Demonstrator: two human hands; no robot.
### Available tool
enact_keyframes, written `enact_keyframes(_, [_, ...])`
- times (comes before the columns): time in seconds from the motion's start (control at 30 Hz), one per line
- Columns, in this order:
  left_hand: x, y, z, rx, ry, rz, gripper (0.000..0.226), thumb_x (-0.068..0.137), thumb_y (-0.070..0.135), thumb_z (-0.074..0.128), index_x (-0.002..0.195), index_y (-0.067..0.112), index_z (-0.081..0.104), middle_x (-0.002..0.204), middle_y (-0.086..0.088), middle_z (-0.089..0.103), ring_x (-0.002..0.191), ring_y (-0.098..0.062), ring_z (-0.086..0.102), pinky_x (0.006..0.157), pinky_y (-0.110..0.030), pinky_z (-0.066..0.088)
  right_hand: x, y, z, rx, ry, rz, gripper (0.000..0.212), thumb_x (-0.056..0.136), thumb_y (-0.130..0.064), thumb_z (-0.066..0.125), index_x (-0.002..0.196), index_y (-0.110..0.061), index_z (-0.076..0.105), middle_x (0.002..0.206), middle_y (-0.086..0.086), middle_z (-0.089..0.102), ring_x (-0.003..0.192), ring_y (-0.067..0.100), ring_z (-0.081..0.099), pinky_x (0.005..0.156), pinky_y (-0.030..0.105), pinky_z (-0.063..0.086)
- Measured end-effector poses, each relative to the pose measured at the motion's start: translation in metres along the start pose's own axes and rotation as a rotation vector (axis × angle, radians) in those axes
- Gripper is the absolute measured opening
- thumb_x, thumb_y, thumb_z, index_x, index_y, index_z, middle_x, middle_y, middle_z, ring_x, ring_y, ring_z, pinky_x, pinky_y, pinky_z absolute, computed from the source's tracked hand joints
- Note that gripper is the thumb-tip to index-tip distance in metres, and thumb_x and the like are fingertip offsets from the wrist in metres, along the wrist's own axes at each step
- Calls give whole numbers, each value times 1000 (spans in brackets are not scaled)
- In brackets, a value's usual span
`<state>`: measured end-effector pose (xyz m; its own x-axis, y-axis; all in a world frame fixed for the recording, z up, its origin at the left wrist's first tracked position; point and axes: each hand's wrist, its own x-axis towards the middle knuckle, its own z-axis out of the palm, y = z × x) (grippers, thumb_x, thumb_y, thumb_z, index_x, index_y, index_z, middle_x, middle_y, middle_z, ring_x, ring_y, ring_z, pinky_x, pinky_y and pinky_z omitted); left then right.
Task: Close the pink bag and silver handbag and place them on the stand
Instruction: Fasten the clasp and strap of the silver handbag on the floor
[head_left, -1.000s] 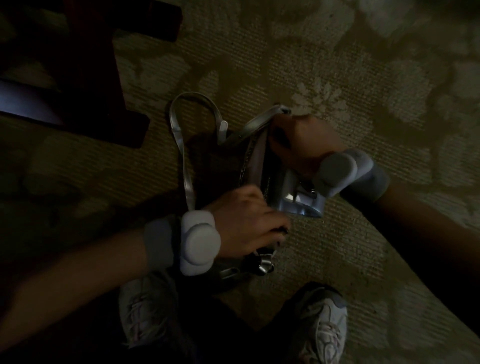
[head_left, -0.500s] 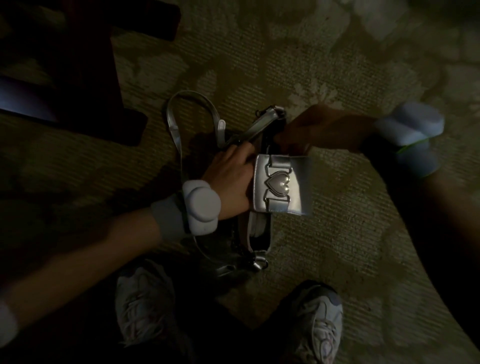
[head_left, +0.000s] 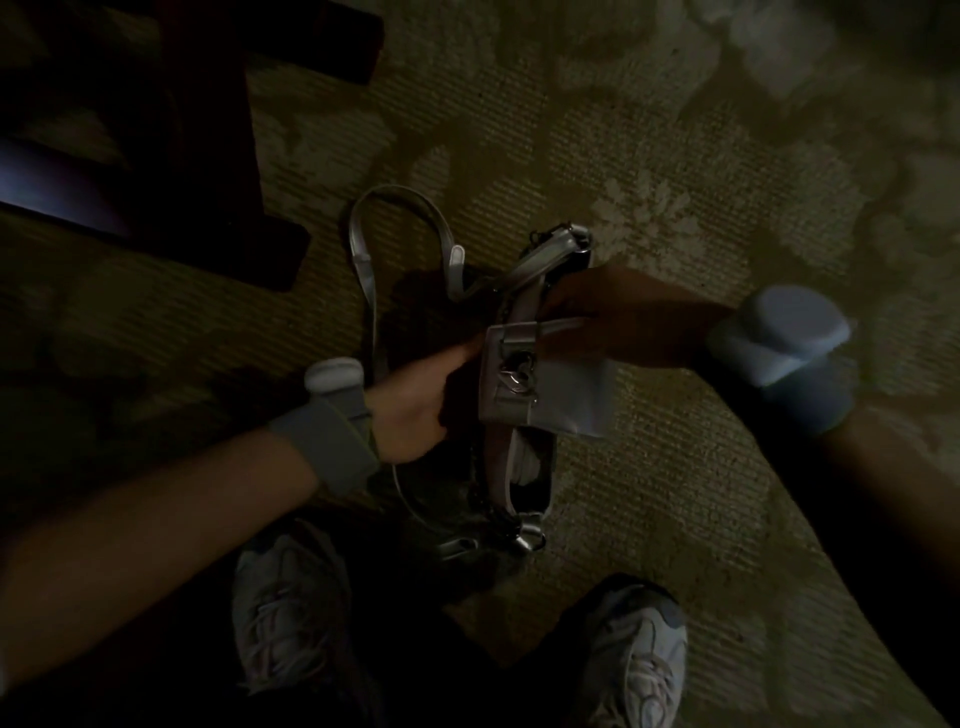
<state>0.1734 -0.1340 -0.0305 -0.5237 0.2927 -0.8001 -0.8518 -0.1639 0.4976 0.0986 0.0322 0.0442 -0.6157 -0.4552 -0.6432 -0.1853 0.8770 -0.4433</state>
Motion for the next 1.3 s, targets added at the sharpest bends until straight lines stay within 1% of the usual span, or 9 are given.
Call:
enact_keyframes(0.13, [2,-3,-3,-93,-65,-63,31,92,39,42,103,21,66,91,4,73,83,-10,68,74,-25,55,1,-10,10,-124,132,123,43,86,-51,52,117,-22,50,111,4,61,100,26,59,84,37,48])
enact_keyframes(0.27, [2,-3,3,-47,11,-31,34,91,19,48,123,9,56,125,-11,60,115,-28,56,99,-38,46,0,-19,24,-235,285,92,38,89,-46,49,118,-20,44,103,7,64,85,27,57,72,32,34])
enact_keyframes(0.43, [-3,-6,15,-1,92,66,29,94,15,41,118,9,55,120,-10,59,106,-25,55,92,-35,43,4,-26,32,-297,327,54,32,92,-34,46,121,-21,43,103,8,66,94,32,61,76,31,27])
enact_keyframes(0.6, [-1,1,21,-15,117,89,40,98,12,29,133,-5,36,143,-23,39,133,-34,37,105,-35,33,7,-24,35,-356,341,56,36,92,-36,46,126,-23,45,115,9,63,107,32,57,89,36,37])
enact_keyframes(0.67, [4,1,21,6,137,102,40,98,14,30,133,-2,37,143,-18,40,133,-31,38,103,-32,34,8,-24,46,-460,447,62,34,87,-34,54,118,-20,56,119,13,59,108,35,54,86,39,42])
enact_keyframes(0.77, [8,0,17,70,180,92,37,97,20,36,132,11,44,139,-11,47,127,-29,45,108,-36,36,14,-23,65,-487,633,107,29,75,-36,51,88,-16,69,89,15,63,77,34,60,64,36,49])
enact_keyframes(1.0, [18,3,11,120,256,87,36,94,2,37,129,-1,43,119,-7,49,85,-25,56,72,-23,48,21,-19,75,-383,697,174,44,70,-41,38,91,-15,66,92,17,60,87,34,51,70,42,51])
enact_keyframes(1.13, [27,1,9,214,360,41,35,94,0,34,127,-9,42,135,-22,47,120,-38,49,99,-40,40,22,-18,76,-268,671,164,47,71,-41,37,96,-12,64,95,19,59,85,39,58,73,45,50])
enact_keyframes(1.3, [42,-2,-1,196,398,24,44,90,17,51,129,-2,44,135,-23,47,122,-38,47,107,-48,37,17,-8,68,-79,539,49,58,74,-51,31,105,-11,60,112,18,50,102,37,47,86,46,43])
